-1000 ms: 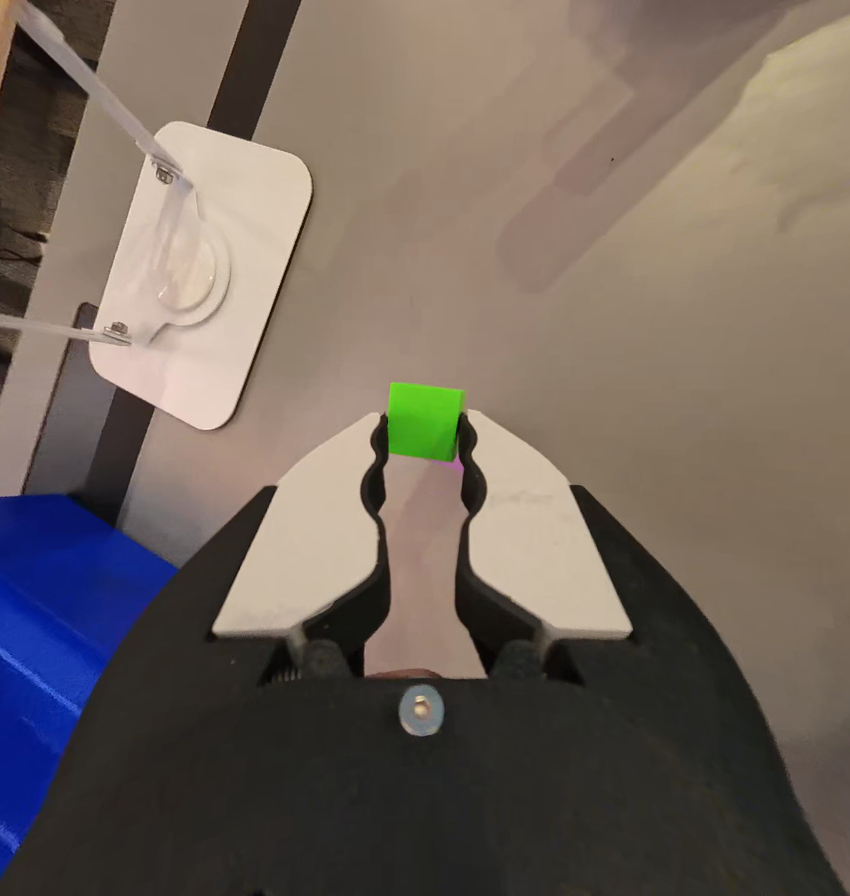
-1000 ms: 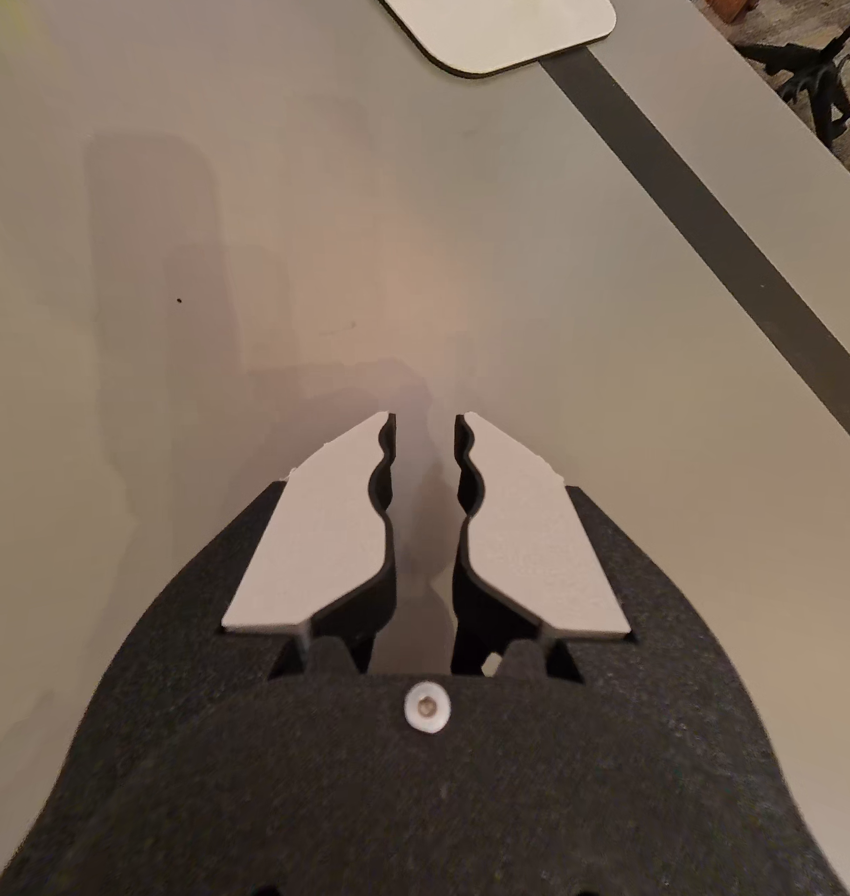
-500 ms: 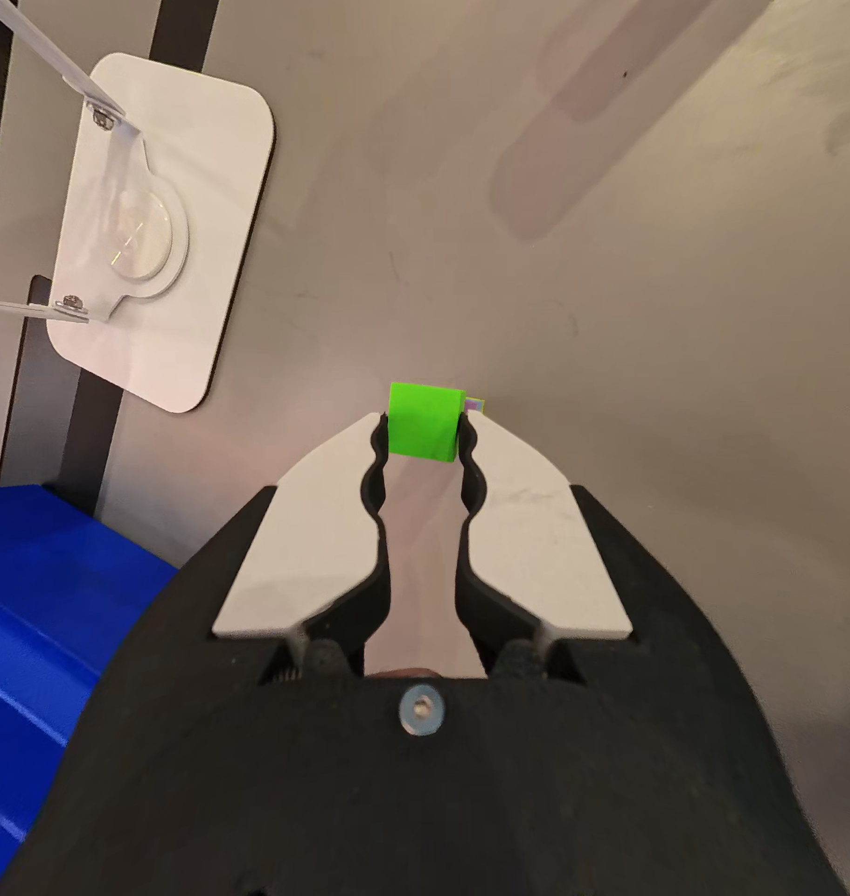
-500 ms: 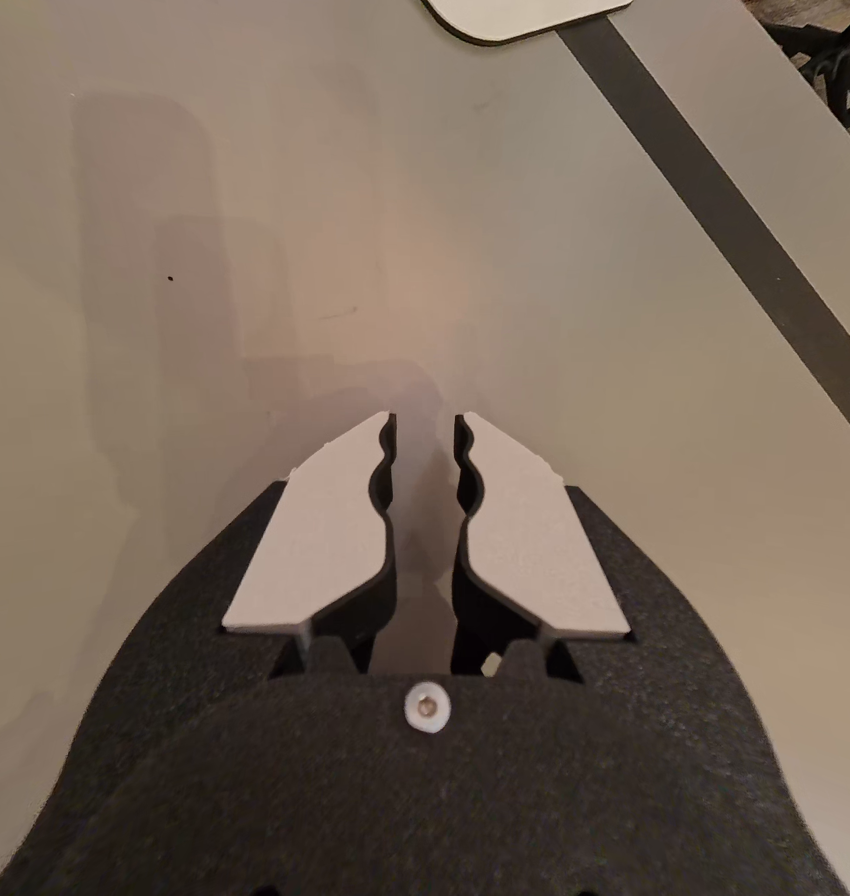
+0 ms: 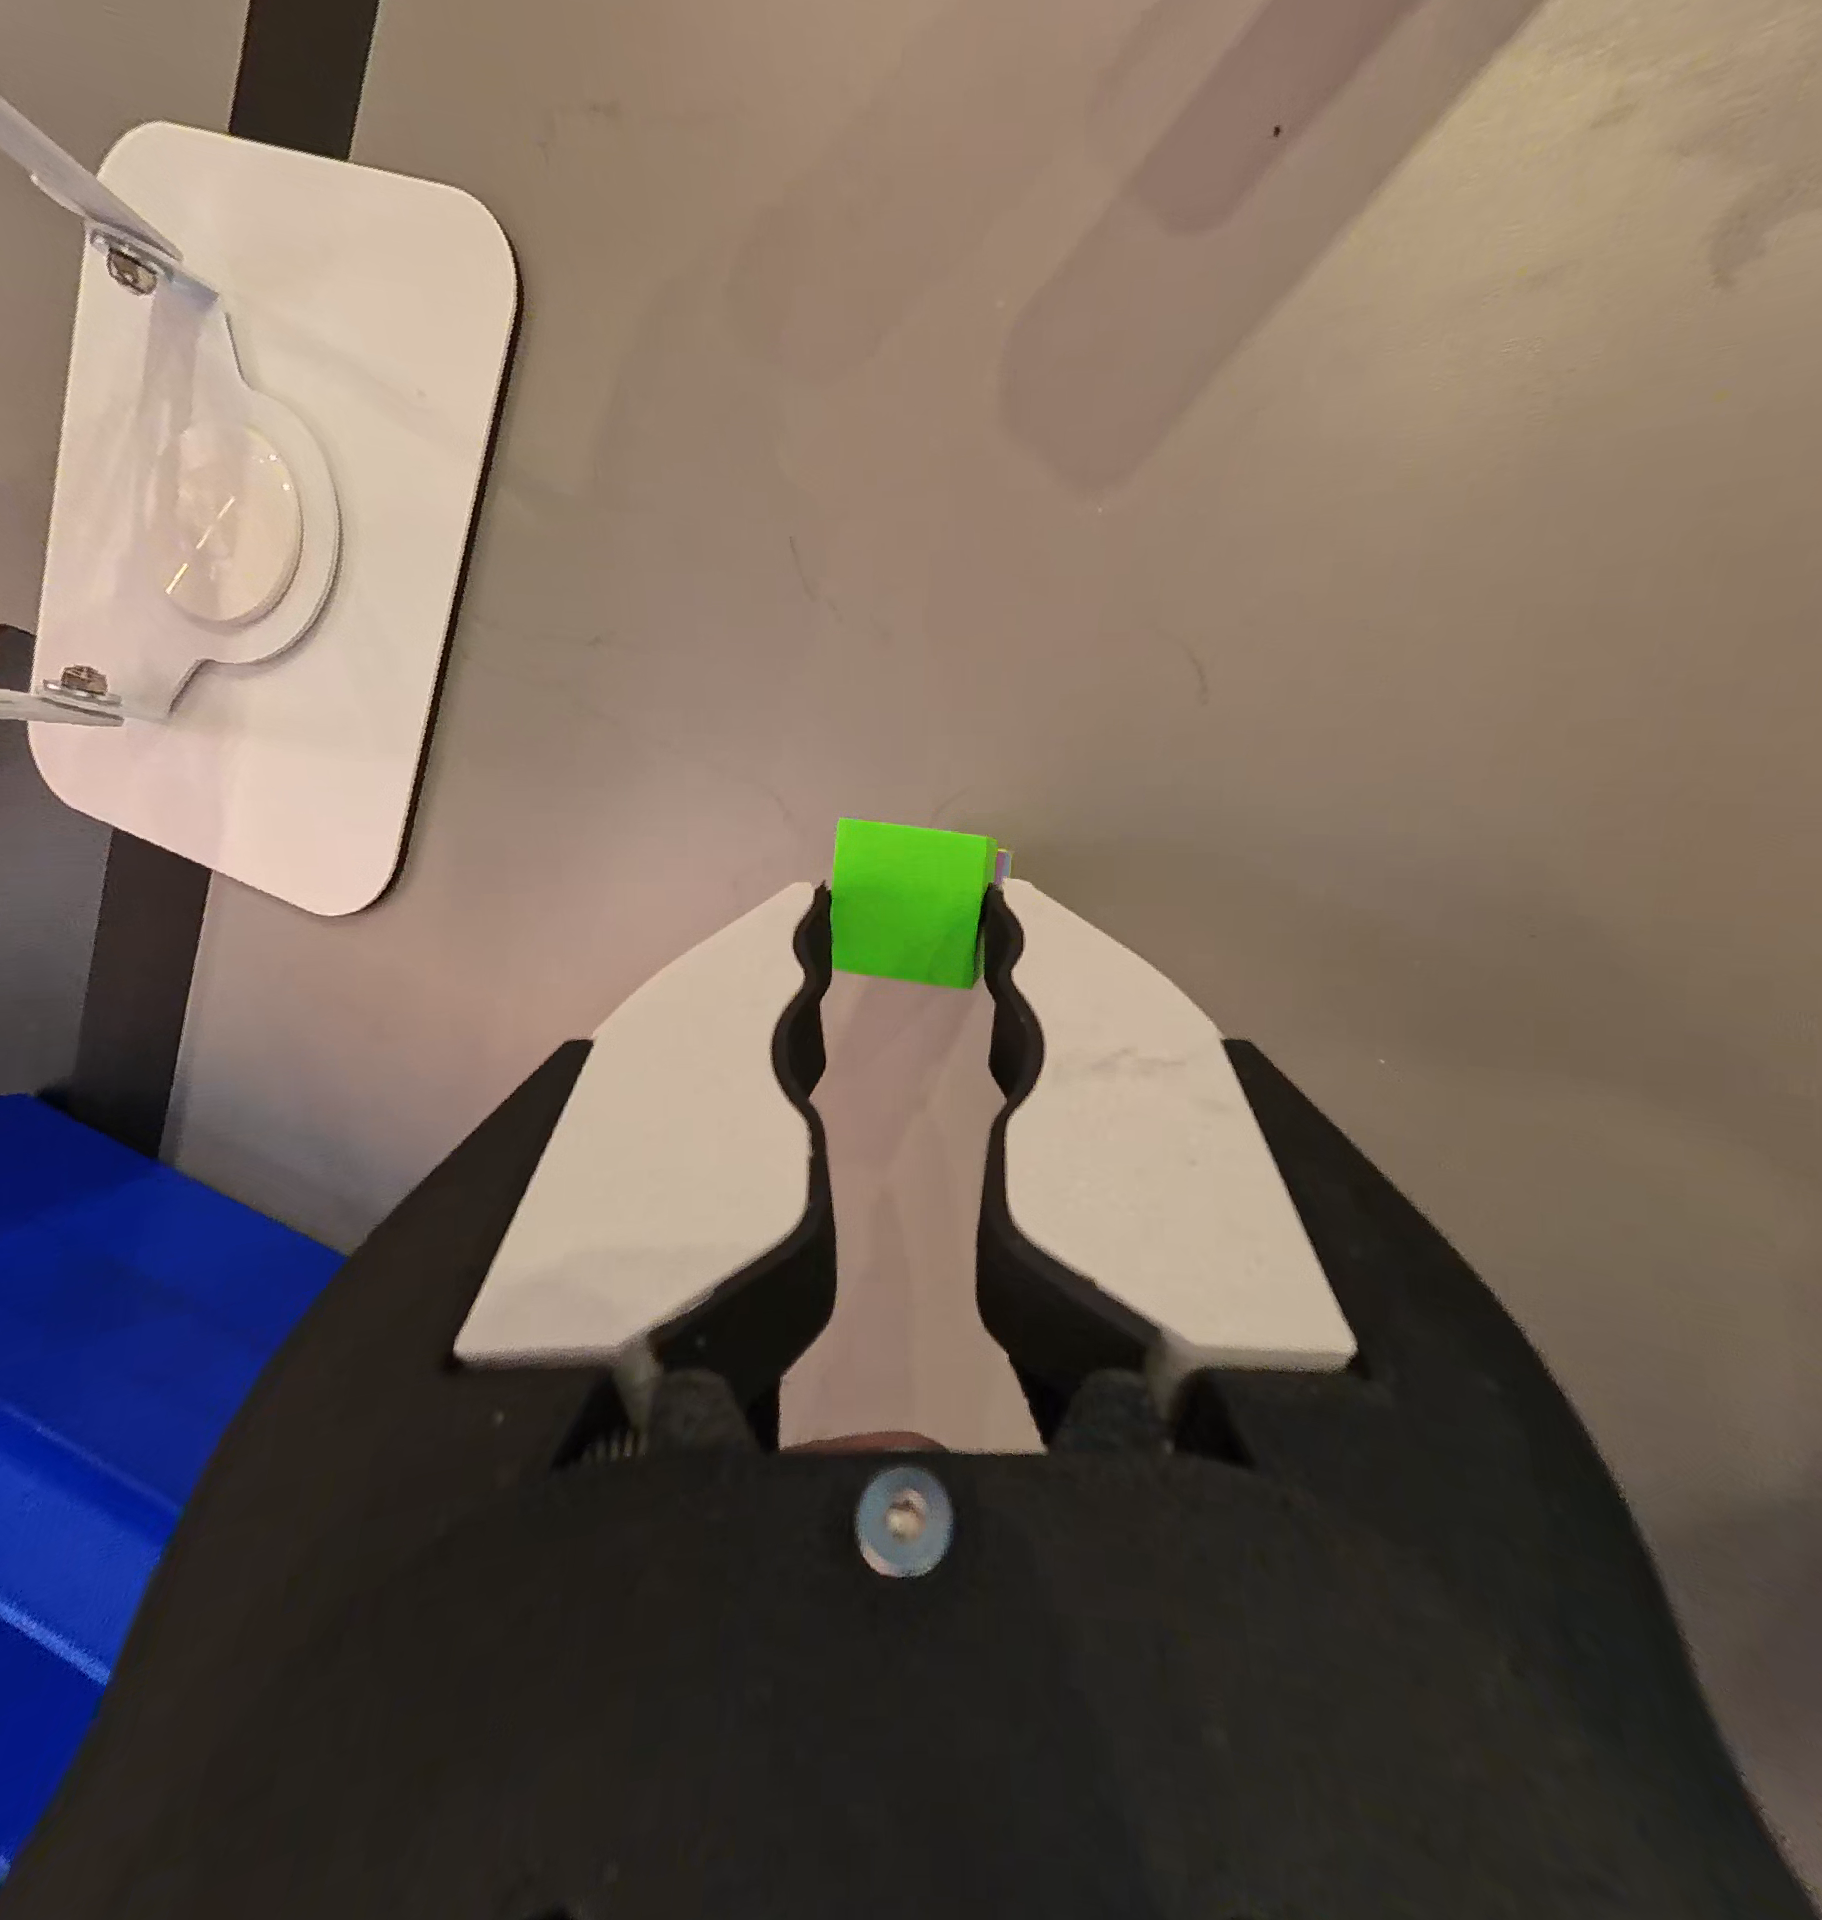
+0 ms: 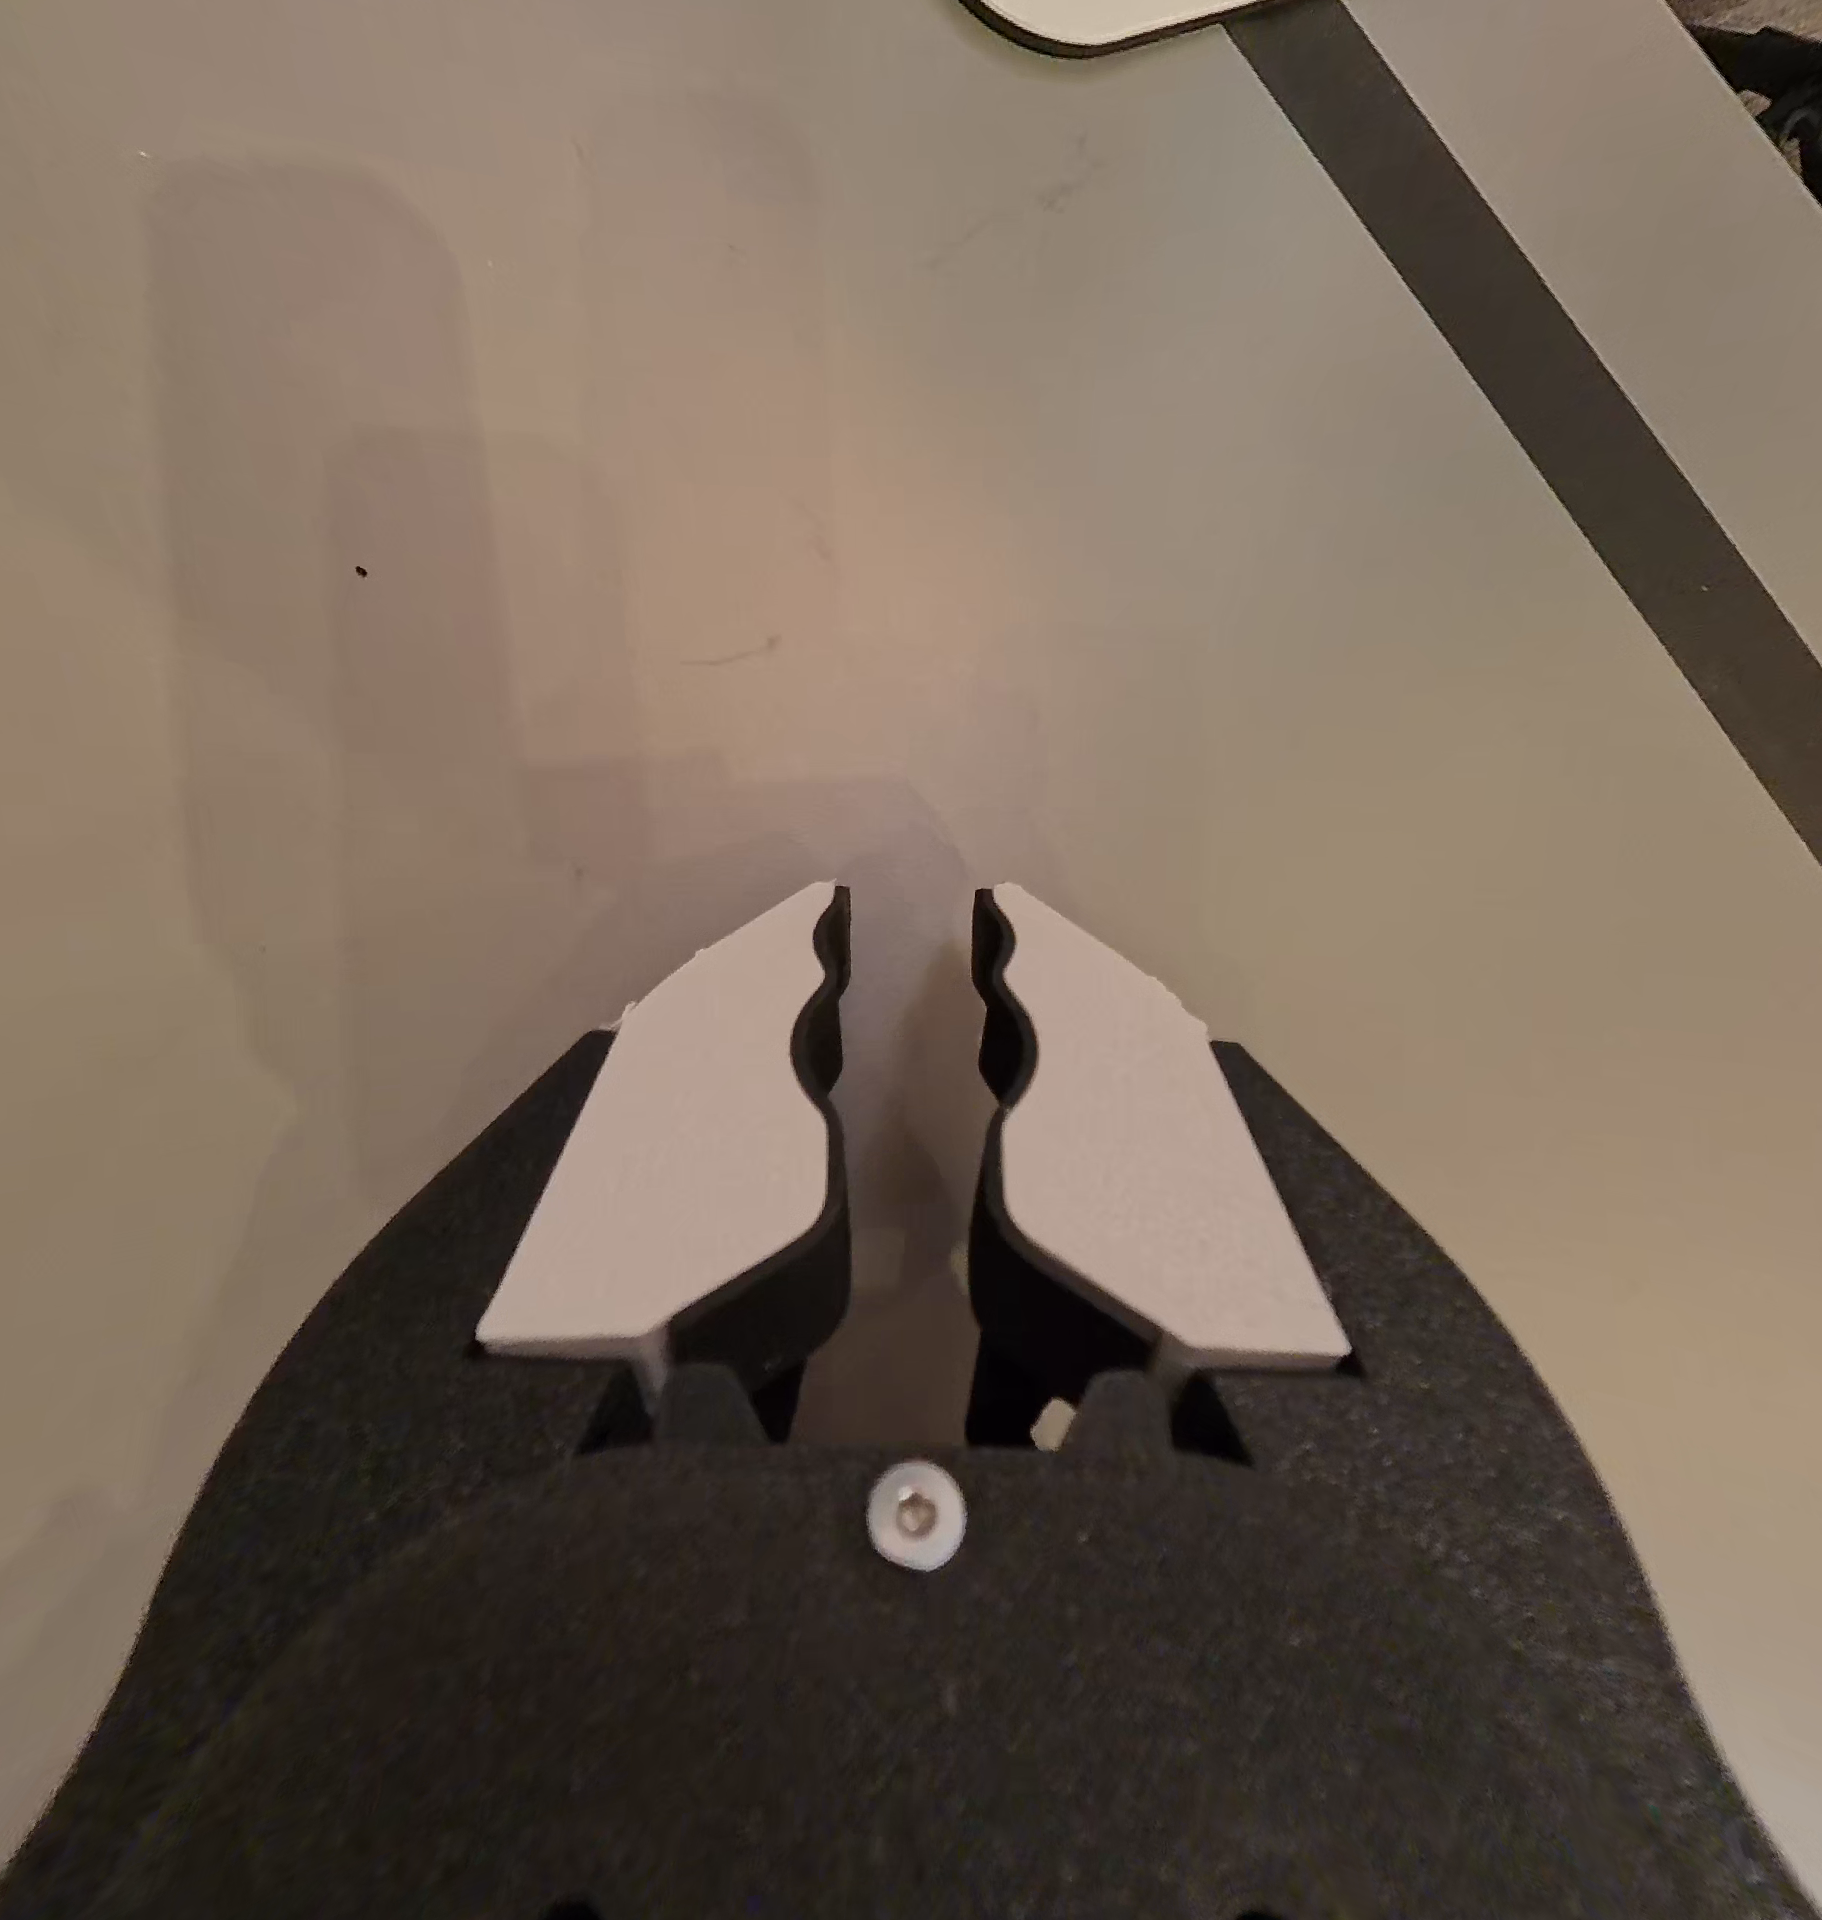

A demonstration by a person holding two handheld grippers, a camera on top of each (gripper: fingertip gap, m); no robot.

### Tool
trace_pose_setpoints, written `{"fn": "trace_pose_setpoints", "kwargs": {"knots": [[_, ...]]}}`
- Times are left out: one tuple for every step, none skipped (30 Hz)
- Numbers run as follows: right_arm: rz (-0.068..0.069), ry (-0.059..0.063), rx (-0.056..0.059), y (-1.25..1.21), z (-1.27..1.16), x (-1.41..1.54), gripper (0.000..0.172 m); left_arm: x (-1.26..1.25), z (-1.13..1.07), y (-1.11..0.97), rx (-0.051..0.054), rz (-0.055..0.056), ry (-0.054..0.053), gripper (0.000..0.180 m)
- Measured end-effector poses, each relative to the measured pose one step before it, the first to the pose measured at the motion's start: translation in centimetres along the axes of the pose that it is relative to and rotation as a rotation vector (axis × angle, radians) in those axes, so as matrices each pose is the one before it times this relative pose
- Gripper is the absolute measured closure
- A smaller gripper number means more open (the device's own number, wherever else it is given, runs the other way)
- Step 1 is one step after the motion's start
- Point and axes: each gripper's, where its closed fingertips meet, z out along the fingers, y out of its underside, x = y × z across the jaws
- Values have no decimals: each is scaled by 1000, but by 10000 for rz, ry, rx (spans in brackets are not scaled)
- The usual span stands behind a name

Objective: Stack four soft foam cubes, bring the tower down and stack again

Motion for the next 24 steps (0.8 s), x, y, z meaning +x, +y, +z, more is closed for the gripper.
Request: {"fn": "trace_pose_setpoints", "kwargs": {"knots": [[1, -7, -3, 4, -2, -10, 150, 58, -35, 23, -10, 38, 31, 152], [-4, -2, -5, 0, 0, -8, 150, 75, -17, 10, 3, 30, 37, 150], [-10, 7, -7, 10, 5, 6, 150, -106, -17, 22, 2, -18, -74, 144], [-4, 1, -3, 3, -6, -10, 150, -135, -9, 28, 7, -47, -83, 138], [-2, 0, -3, -1, 1, -6, 150, -68, -43, 31, 14, -61, -32, 133], [-8, 5, -3, -1, 1, 5, 150, -115, -114, 55, 19, -48, -66, 131], [-8, 8, 0, 0, -4, 3, 150, -152, -199, 11, 54, -47, -105, 129], [-3, 5, 3, 1, -5, 3, 150, -147, -266, -26, 94, -71, -95, 127], [2, 2, 3, -4, 2, 2, 150, -111, -340, -80, 143, -71, -83, 125], [2, 4, 0, 6, -3, 12, 150, -131, -397, -78, 163, -55, -122, 122], [3, 4, 3, 2, -1, 10, 150, -155, -438, -19, 173, -52, -159, 122], [4, 4, 11, -16, -2, 12, 150, -182, -422, 76, 165, -115, -185, 122], [20, -4, 20, -5, -1, -2, 150, -222, -340, 197, 156, -203, -208, 122], [29, 5, 29, -18, -1, 28, 150, -215, -237, 321, 166, -250, -220, 124], [35, 5, 38, -19, -4, 26, 150, -165, -86, 453, 174, -258, -189, 128], [56, -7, 57, -30, -13, 15, 150, -86, 48, 524, 214, -287, -143, 131], [96, -47, 130, -60, -16, -15, 151, 25, 168, 570, 260, -340, -47, 135], [154, -65, 165, -76, -31, 10, 152, 47, 286, 636, 257, -387, -7, 139], [141, 54, 31, 39, -48, 191, 152, -80, 392, 766, 191, -392, -57, 143], [46, 87, 72, -58, -78, 144, 152, -211, 456, 845, 140, -338, -126, 145], [-31, 67, 77, -87, -71, 40, 153, -165, 488, 787, 142, -258, -86, 152], [-36, 89, 43, -50, -46, 60, 154, -163, 479, 667, 170, -175, -69, 158], [-11, 168, 11, -10, -17, 167, 156, -497, 424, 573, 193, -160, -245, 165], [12, 167, -41, 40, 42, 193, 158, -434, 394, 527, 157, -224, -136, 172]]}}
